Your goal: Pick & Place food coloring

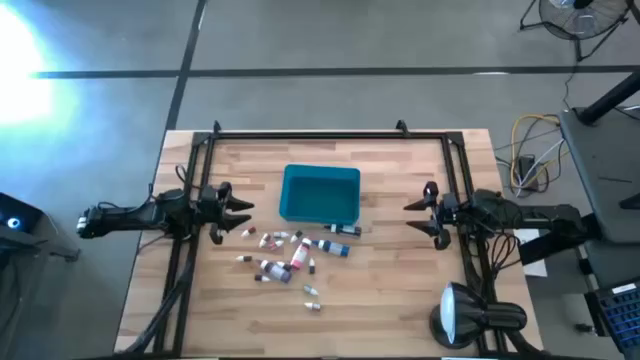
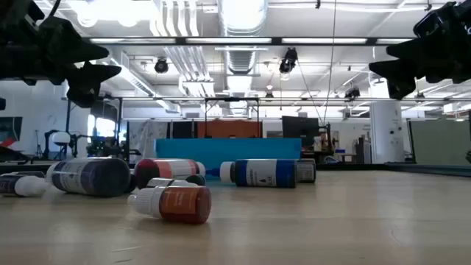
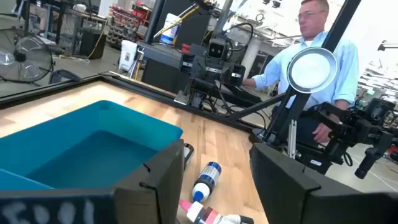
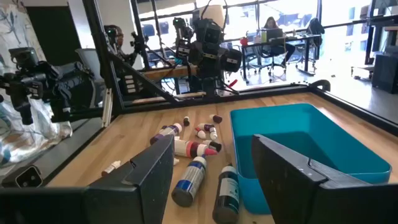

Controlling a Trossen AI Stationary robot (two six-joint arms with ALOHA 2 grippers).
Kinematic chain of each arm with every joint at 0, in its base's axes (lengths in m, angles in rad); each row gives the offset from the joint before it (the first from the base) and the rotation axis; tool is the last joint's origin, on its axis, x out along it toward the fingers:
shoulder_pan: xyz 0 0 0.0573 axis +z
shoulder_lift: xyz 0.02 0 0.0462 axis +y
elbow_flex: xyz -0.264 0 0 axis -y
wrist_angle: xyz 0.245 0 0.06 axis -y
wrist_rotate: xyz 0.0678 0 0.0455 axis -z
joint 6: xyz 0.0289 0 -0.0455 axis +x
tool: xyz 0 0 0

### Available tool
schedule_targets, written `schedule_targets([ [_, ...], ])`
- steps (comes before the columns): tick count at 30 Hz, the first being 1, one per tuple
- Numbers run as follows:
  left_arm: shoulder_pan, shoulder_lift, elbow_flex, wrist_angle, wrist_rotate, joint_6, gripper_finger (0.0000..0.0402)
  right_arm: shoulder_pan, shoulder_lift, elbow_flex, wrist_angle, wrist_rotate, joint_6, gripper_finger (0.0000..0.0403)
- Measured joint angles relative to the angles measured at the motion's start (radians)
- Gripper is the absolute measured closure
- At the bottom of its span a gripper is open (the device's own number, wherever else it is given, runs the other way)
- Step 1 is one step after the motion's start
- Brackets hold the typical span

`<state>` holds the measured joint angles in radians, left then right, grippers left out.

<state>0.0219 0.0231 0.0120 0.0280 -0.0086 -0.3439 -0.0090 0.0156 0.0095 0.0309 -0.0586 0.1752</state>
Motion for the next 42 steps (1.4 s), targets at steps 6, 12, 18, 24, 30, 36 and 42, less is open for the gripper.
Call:
schedule_targets([
  [6, 0.000, 0.000, 0.000, 0.000, 0.000, 0.000, 0.0241, 0.000, 0.000, 0.000, 0.000, 0.000, 0.000, 0.0197],
  [12, 0.000, 0.000, 0.000, 0.000, 0.000, 0.000, 0.0241, 0.000, 0.000, 0.000, 0.000, 0.000, -0.001, 0.0197],
  [18, 0.000, 0.000, 0.000, 0.000, 0.000, 0.000, 0.0241, 0.000, 0.000, 0.000, 0.000, 0.000, -0.001, 0.0197],
  [24, 0.000, 0.000, 0.000, 0.000, 0.000, 0.000, 0.0241, 0.000, 0.000, 0.000, 0.000, 0.000, -0.001, 0.0197],
  [30, 0.000, 0.000, 0.000, 0.000, 0.000, 0.000, 0.0241, 0.000, 0.000, 0.000, 0.000, 0.000, 0.000, 0.0197],
  [36, 0.000, 0.000, 0.000, 0.000, 0.000, 0.000, 0.0241, 0.000, 0.000, 0.000, 0.000, 0.000, 0.000, 0.0197],
  [42, 0.000, 0.000, 0.000, 0.000, 0.000, 0.000, 0.0241, 0.000, 0.000, 0.000, 0.001, -0.002, 0.161, 0.0197],
])
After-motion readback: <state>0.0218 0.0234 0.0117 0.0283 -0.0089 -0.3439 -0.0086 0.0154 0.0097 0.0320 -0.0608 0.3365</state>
